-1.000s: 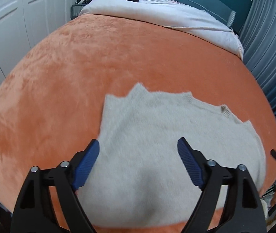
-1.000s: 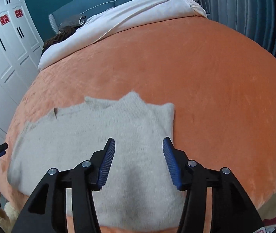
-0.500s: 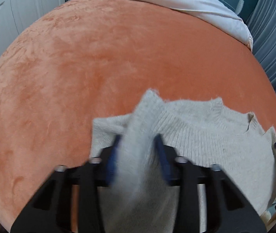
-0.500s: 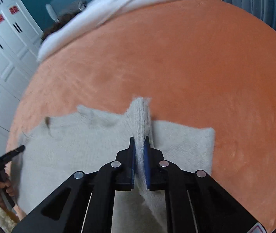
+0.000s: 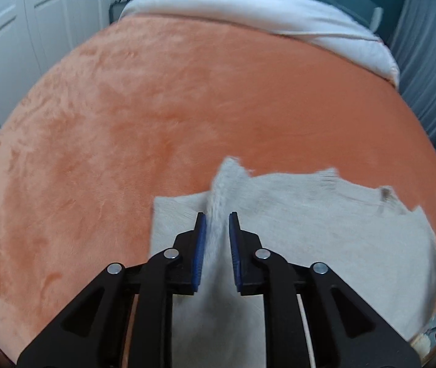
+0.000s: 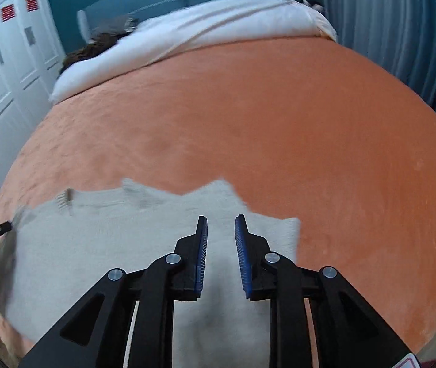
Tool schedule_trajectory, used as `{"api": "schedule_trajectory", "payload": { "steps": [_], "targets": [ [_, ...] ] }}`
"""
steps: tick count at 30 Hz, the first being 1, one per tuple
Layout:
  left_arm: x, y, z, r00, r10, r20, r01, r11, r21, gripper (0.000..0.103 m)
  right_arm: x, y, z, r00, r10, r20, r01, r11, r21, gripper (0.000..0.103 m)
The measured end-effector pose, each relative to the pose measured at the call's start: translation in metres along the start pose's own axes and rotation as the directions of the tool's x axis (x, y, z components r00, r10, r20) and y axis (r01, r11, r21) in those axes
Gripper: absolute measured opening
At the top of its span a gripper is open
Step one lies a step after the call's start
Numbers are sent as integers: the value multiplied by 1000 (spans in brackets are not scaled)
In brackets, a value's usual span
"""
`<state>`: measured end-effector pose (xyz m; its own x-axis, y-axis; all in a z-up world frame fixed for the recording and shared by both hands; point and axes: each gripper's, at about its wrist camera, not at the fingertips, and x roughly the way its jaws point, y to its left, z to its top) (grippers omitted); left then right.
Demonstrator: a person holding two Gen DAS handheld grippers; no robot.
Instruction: Fold small clothes
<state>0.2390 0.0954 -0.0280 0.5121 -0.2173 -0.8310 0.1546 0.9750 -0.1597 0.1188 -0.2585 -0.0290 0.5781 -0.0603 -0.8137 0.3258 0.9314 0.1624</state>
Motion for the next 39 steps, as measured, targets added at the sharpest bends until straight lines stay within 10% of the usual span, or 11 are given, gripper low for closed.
{"api": "schedule_trajectory", "payload": {
  "steps": [5, 8, 18, 21, 23, 26, 31, 37, 39],
  "targets": [
    [-35, -62, -54, 998, -62, 4, 62, 996, 70, 44, -11, 118, -65, 938, 292, -186, -318, 939, -129, 20],
    [-21, -76, -86, 996, -35, -85, 44, 994, 101, 44, 0, 141, -100, 937, 254, -241, -301, 936, -184, 17],
    [-35, -1, -109, 993, 48, -103, -44, 998, 44, 43, -31, -58, -111, 976, 41, -215, -2, 984, 179, 0],
    [-60, -7, -116, 995, 67, -73, -66, 998, 21, 53, -58, -62, -116, 981, -17, -193, 53, 982, 181, 21],
    [-79, -2, -126, 997, 56, -48, -58, 997, -47, 88, -73, -53, -125, 982, 33, -186, 5, 980, 198, 46],
    [-86, 14, -144, 997, 49, -59, -58, 986, -159, 96, -73, -58, -140, 970, 132, -204, -78, 964, 254, 61],
    [-56, 62, -158, 984, -132, -118, 59, 874, -483, 96, -33, -58, -159, 916, 278, -288, -149, 904, 400, 64],
    [-35, 88, -130, 985, -170, 4, 133, 758, -639, 96, -15, -81, -126, 945, 296, -139, -178, 821, 543, 65],
    [-31, 89, -118, 982, -188, 25, 161, 754, -637, 81, -6, -81, -117, 947, 293, -135, -168, 804, 570, 53]
  ]
}}
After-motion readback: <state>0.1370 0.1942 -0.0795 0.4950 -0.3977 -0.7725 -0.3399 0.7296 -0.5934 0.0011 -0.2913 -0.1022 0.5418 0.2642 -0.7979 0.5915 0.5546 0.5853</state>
